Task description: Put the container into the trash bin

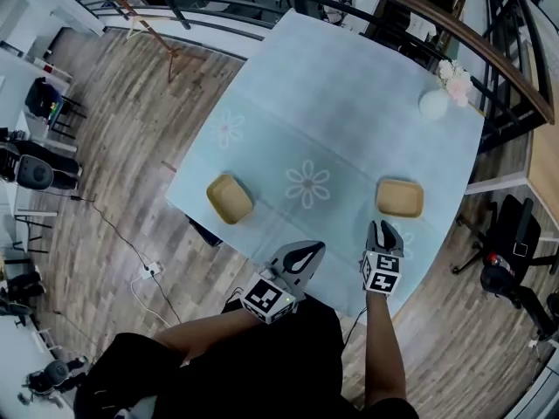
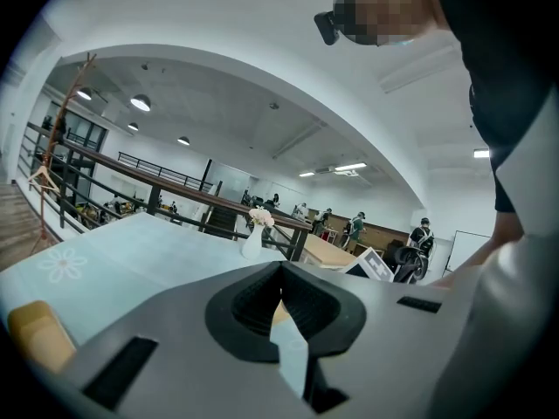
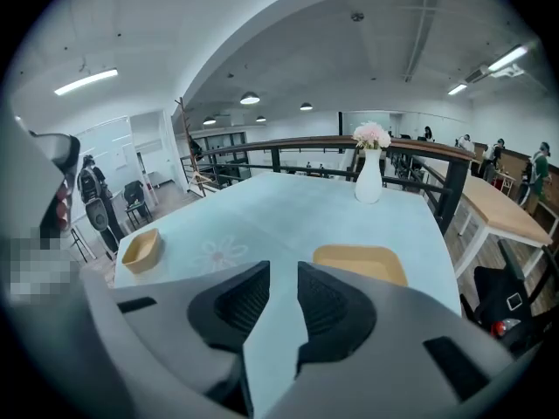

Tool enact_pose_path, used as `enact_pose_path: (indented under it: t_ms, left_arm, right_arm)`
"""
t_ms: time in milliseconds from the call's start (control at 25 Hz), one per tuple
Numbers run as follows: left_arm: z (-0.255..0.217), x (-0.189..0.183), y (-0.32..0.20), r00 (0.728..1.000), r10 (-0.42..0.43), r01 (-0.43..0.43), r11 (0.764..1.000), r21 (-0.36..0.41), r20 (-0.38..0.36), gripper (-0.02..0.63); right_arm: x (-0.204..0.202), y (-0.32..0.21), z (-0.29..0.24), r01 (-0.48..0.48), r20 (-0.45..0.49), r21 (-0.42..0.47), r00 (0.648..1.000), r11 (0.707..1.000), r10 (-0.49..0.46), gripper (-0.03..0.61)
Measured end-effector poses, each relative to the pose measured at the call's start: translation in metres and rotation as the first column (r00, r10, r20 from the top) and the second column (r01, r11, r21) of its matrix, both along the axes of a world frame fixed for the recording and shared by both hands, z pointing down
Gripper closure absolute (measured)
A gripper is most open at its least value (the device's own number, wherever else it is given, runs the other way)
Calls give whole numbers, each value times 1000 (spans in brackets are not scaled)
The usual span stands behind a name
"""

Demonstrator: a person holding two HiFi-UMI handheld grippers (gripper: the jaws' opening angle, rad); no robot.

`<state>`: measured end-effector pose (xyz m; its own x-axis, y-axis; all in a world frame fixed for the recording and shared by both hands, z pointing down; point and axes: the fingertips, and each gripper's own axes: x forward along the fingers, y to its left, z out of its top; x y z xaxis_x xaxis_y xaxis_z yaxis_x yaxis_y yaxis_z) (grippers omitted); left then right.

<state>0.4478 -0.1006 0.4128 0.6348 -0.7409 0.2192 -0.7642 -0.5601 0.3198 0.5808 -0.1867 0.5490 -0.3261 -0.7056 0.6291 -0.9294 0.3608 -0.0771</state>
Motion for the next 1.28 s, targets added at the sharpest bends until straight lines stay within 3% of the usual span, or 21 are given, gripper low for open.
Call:
enact_pose_path:
  t_ms: [560, 760, 1160, 1280]
  left_arm:
    - [15, 6, -34, 997, -68, 70, 997, -31, 43, 603]
    - [16, 11, -42, 994, -94, 95, 995, -27, 56, 603]
    - [20, 1, -36, 988, -143, 145, 989, -38, 57, 603]
    - [23, -2, -36, 987, -153, 155, 987, -49, 38, 603]
  right_arm:
    - [0, -53, 94, 63, -166, -137, 982, 989, -86, 486]
    - [6, -55, 114, 68, -172, -195, 980, 979, -102, 489]
    - [11, -54, 112, 79, -172, -178, 979, 981, -110, 529]
    - [11, -54, 102, 70, -161, -134, 983, 989, -92, 531]
